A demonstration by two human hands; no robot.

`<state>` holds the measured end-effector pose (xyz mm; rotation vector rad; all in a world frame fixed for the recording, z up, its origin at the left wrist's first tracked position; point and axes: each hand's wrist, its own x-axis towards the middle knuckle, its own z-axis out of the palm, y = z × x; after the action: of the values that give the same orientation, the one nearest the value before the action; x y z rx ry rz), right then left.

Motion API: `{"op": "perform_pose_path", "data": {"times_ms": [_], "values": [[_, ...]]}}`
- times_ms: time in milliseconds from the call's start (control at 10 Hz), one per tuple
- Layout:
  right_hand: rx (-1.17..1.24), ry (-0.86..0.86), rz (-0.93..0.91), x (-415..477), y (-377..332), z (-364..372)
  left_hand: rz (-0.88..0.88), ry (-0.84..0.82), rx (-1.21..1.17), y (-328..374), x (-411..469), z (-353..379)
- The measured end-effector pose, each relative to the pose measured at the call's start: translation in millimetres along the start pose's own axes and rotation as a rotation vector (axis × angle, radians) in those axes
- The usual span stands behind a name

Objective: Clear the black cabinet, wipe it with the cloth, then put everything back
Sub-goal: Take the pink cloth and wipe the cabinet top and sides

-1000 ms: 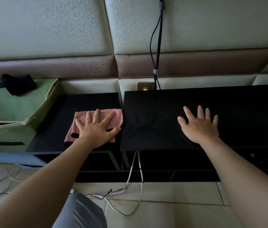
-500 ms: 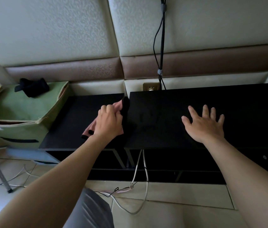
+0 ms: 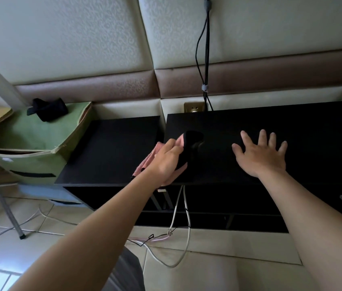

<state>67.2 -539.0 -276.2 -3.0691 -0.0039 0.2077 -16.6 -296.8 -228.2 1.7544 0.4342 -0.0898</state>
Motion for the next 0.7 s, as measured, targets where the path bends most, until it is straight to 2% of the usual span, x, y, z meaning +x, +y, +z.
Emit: {"op": "perform_pose_path", "data": {"times_ms": [200,300,400,500,600,700], "values": [[0.003,-0.005,0.009,-1.5,-1.0,-1.3,-0.145,0.014,-0.434,20.5,7.5,-19.2],[0.001,-0.01,0.013,-1.6,-1.4,-0.9,-0.17,0.058,-0.422,18.8,12.5,-22.9],[0.001,-0.005,0.013,-1.0,-1.8,-0.4,-0.103,0.04,-0.116,7.7,9.3,-12.3],[0.008,-0.005,0.008,-0.5,-0.1,-0.6,0.346,-0.112,0.726,-17.2,13.6,2.9],[0.012,-0.003,0.009,-0.8,0.0,-0.4,0.318,-0.317,1.182,-28.2,13.3,13.4],[0.004,0.0,0.019,0.5,-0.9,0.4,0.199,-0.208,1.098,-24.8,12.4,11.8]]}}
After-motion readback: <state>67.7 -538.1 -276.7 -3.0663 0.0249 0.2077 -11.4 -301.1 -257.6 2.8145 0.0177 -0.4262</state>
